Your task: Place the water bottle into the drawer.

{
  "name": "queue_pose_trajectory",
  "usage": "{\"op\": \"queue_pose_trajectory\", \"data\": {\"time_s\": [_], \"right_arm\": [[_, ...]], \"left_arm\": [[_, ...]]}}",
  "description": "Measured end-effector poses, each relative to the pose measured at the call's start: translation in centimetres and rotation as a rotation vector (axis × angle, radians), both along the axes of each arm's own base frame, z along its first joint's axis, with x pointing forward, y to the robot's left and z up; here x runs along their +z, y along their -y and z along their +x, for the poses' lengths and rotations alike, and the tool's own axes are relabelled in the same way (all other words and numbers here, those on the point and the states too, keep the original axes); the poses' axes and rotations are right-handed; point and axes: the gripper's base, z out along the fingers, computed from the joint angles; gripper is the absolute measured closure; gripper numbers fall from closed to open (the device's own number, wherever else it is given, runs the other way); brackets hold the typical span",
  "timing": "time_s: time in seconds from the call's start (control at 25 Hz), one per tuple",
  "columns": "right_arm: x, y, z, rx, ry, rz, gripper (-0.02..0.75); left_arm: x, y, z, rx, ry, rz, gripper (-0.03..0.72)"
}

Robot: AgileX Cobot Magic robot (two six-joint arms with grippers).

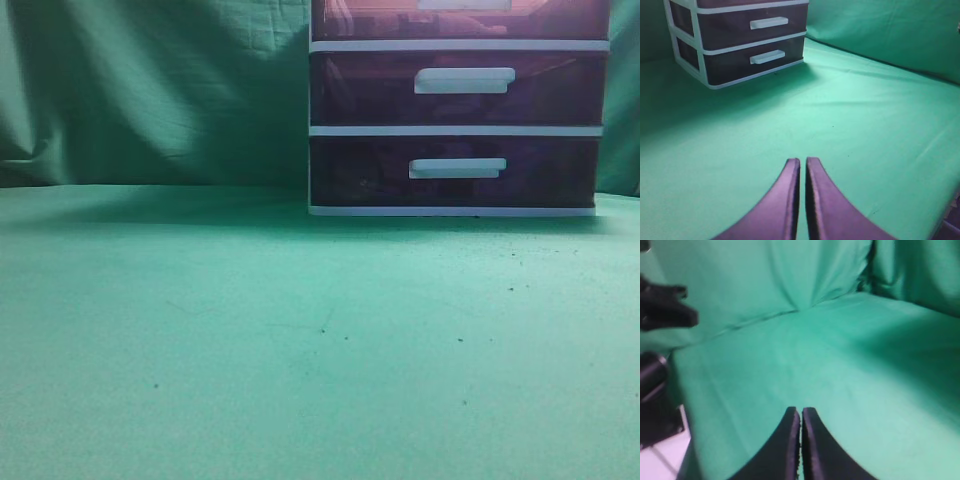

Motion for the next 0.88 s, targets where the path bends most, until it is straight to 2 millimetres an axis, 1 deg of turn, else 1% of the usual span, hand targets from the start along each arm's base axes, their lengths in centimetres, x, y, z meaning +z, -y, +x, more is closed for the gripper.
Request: {"op": "queue_pose_trajectory", "data": {"time_s": [0.16, 0.24, 0.36, 0.6, 0.72, 0.8, 0.88], "right_arm": [[-1.6, 0.6, 0.8, -0.14, -0.059, 0.111, 0.738], [-1.9, 0.8, 1.2, -0.193, -0.081, 0.143, 0.738], [-1.8, 1.0, 1.4, -0.222, -0.088, 0.163, 0.738], [-1.9, 1.0, 1.4, -0.228, -0.08, 0.162, 0.738], [-2.0, 1.2, 1.6, -0.236, 0.025, 0.089, 0.738], [-2.2, 1.5, 2.0, -0.283, 0.073, 0.059, 0.738], [-2.8, 2.1, 2.6, -0.374, 0.082, 0.051, 0.738]], "left_arm": [[-0.5, 0.1, 0.1, 0.005, -0.007, 0.021, 0.688], [-0.5, 0.1, 0.2, 0.005, -0.006, 0.024, 0.688], [-0.5, 0.1, 0.2, 0.006, -0.004, 0.026, 0.688], [-0.5, 0.1, 0.2, 0.006, -0.004, 0.026, 0.688], [-0.5, 0.1, 0.2, 0.006, -0.004, 0.026, 0.688], [-0.5, 0.1, 0.2, 0.006, -0.004, 0.026, 0.688], [-0.5, 0.1, 0.2, 0.006, -0.004, 0.026, 0.688]]}}
